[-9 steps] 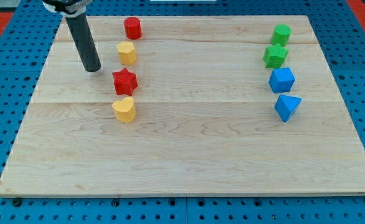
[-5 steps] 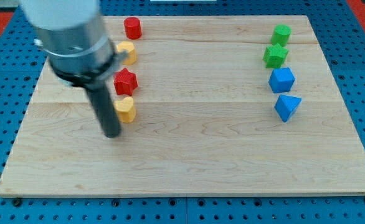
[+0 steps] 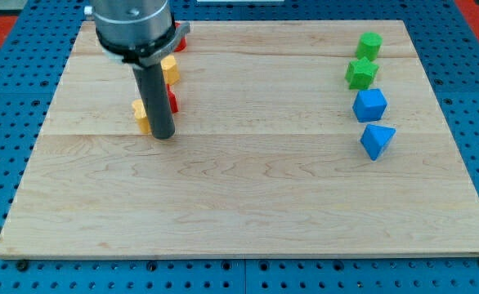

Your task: Push the yellow heart along with the red star and the yellow hexagon to the red circle

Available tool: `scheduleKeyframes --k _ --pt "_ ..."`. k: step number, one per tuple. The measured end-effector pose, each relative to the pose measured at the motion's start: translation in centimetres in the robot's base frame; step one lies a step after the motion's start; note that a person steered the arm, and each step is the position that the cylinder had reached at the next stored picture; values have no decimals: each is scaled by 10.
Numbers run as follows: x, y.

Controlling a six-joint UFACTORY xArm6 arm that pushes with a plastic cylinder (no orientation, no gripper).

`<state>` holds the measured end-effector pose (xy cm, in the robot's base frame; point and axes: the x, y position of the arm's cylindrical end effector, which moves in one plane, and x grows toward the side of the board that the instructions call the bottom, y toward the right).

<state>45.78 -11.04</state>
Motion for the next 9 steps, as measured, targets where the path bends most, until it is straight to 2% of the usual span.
scheduleKeyframes --k 1,2,4,6,7,9 --pt "13 -24" --pt "-1 -51" --pt "-39 -47" --pt "-28 -37" --pt "-42 -18" --pt "-51 -15"
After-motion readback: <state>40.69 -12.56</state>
